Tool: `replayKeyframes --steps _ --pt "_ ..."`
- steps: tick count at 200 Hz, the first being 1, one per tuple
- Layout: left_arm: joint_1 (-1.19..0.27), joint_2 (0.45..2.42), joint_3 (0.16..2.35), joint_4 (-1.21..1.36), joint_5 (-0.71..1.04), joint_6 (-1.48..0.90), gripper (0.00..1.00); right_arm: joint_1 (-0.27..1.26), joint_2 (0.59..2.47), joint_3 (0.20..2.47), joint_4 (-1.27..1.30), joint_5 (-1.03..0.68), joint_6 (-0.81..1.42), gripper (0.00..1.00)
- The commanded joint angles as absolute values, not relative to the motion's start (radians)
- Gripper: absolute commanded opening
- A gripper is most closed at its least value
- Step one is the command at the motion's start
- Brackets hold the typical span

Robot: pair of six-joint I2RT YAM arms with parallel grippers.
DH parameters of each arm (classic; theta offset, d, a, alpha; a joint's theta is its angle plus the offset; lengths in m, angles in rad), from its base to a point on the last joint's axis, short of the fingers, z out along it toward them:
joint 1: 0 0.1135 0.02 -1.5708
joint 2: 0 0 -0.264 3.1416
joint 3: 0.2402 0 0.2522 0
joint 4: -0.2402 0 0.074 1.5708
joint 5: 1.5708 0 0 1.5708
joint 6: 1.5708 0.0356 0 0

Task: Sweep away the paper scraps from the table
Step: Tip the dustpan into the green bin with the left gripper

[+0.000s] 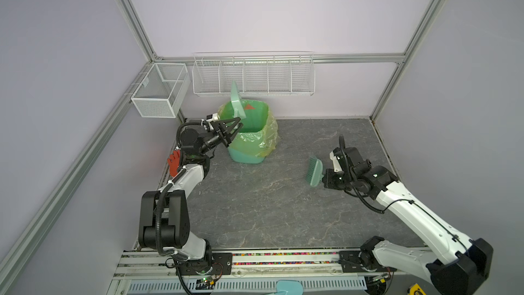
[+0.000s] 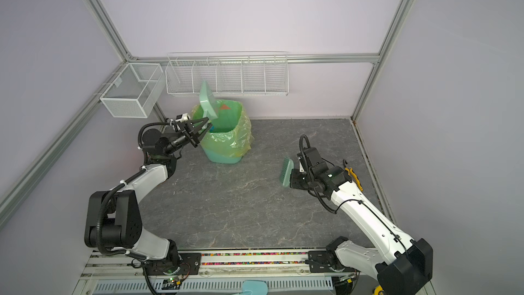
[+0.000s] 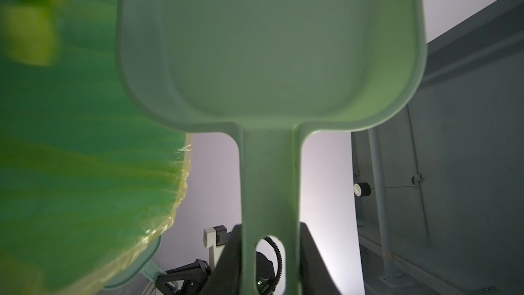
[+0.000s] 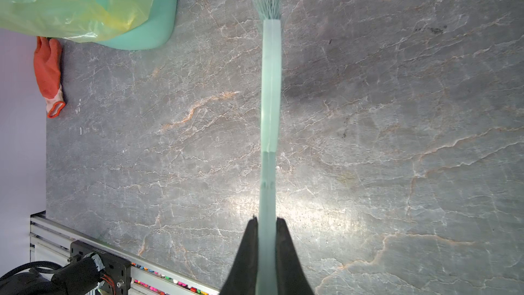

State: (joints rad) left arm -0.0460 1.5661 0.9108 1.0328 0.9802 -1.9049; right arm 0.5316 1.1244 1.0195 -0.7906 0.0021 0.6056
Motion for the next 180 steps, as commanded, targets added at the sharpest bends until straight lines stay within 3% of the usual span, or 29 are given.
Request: replayKeyframes --steps 1,72,143,163,180 --pt "-0.045 1.615 0.899 1.414 0.966 -2.206 0.0 0.528 1.129 1.047 -0.769 -0.009 0.622 0.07" --pt "-0.043 1.607 0.943 1.394 1.018 -2.194 0.0 0.531 1.116 1.048 -0.776 0.004 0.629 0.07" --pt "-0.049 1.517 0.946 1.225 1.057 -2.032 0.0 0.53 1.112 1.046 -0.756 -0.004 0.658 0.07" --pt "-0.061 1.466 0.952 1.091 1.074 -1.922 0.0 0.531 1.112 1.046 -0.763 0.002 0.662 0.07" --pt "-0.079 1.401 0.974 0.825 1.089 -1.73 0.0 0.531 1.105 1.045 -0.763 0.002 0.67 0.07"
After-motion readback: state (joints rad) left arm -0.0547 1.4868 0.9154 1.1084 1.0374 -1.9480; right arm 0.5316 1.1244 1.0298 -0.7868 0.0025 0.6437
